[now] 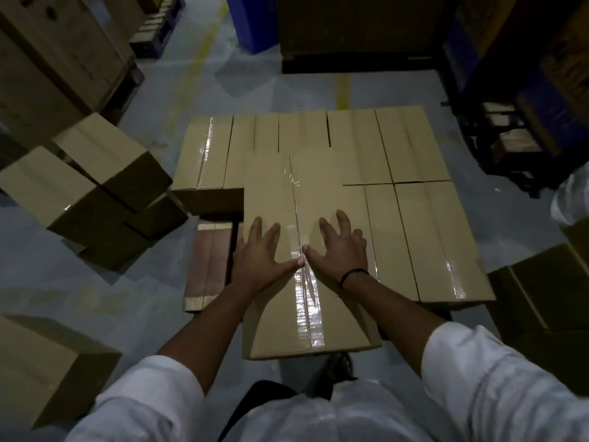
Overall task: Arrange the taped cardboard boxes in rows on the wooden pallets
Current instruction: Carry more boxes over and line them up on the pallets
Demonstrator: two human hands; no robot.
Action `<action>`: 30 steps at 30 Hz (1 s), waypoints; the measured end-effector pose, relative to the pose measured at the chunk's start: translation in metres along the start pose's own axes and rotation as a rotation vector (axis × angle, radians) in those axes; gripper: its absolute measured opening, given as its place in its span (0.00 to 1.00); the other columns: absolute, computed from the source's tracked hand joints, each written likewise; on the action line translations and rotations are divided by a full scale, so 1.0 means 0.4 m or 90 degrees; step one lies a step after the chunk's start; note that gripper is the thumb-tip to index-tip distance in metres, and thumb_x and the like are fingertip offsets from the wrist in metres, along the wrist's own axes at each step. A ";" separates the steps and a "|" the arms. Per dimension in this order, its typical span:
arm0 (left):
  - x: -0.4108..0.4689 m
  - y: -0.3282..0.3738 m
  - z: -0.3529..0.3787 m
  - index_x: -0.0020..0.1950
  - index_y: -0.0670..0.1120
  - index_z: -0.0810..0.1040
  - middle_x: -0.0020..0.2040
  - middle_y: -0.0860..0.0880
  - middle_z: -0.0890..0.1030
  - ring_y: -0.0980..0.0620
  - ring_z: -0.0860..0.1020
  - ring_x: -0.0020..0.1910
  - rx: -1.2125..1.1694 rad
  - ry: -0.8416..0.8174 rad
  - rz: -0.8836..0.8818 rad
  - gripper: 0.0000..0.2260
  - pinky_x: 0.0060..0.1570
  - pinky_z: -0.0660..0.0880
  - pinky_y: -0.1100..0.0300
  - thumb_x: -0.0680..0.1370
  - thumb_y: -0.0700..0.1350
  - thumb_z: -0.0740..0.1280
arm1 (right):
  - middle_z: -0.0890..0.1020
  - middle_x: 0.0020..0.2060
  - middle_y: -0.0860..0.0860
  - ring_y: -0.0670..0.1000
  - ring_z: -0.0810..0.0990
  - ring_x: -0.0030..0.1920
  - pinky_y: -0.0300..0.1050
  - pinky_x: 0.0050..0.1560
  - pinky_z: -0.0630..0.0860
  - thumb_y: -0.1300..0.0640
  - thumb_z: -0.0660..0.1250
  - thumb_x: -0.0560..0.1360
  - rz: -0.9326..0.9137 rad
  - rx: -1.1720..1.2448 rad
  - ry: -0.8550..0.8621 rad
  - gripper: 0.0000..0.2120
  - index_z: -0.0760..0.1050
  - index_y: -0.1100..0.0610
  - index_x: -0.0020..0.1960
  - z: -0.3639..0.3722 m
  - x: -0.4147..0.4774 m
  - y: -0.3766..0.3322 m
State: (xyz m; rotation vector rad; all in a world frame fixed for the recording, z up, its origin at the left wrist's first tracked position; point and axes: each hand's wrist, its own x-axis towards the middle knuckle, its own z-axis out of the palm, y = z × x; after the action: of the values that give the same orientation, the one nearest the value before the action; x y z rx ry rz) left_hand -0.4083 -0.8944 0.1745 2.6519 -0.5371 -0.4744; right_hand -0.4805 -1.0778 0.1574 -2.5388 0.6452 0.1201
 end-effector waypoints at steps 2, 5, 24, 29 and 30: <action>0.067 -0.016 0.018 0.84 0.59 0.50 0.84 0.53 0.38 0.34 0.49 0.81 -0.010 -0.045 -0.002 0.54 0.75 0.60 0.34 0.65 0.76 0.72 | 0.47 0.82 0.50 0.63 0.61 0.73 0.61 0.73 0.64 0.30 0.61 0.74 0.001 -0.013 -0.018 0.38 0.59 0.43 0.80 0.023 0.053 0.023; 0.163 -0.047 0.062 0.83 0.62 0.45 0.82 0.56 0.32 0.32 0.49 0.81 0.010 -0.101 0.001 0.57 0.74 0.60 0.32 0.63 0.76 0.72 | 0.46 0.82 0.49 0.64 0.61 0.73 0.61 0.73 0.64 0.29 0.61 0.74 0.015 -0.021 -0.040 0.39 0.57 0.43 0.80 0.068 0.128 0.054; 0.551 -0.383 0.536 0.83 0.63 0.44 0.79 0.56 0.25 0.33 0.46 0.82 0.036 -0.188 0.073 0.54 0.75 0.59 0.32 0.66 0.75 0.71 | 0.43 0.82 0.49 0.64 0.61 0.75 0.62 0.71 0.67 0.26 0.58 0.73 0.048 -0.075 -0.086 0.42 0.53 0.42 0.81 0.619 0.474 0.302; 0.598 -0.418 0.609 0.83 0.64 0.46 0.80 0.57 0.26 0.32 0.47 0.81 0.035 -0.208 0.067 0.53 0.75 0.62 0.34 0.67 0.75 0.71 | 0.47 0.82 0.51 0.63 0.65 0.72 0.61 0.68 0.70 0.27 0.60 0.72 0.038 -0.075 -0.070 0.43 0.56 0.44 0.81 0.699 0.525 0.360; 0.603 -0.422 0.619 0.83 0.64 0.46 0.80 0.57 0.26 0.32 0.47 0.81 0.036 -0.213 0.068 0.52 0.75 0.62 0.34 0.67 0.75 0.70 | 0.49 0.82 0.52 0.64 0.66 0.71 0.60 0.67 0.70 0.27 0.60 0.72 0.034 -0.075 -0.063 0.43 0.58 0.45 0.81 0.707 0.529 0.368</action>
State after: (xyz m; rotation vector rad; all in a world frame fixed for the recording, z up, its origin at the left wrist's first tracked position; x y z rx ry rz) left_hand -0.2464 -0.9304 -0.1729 2.5921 -0.7974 -0.8890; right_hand -0.3514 -1.1363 -0.1979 -2.6090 0.6861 0.3096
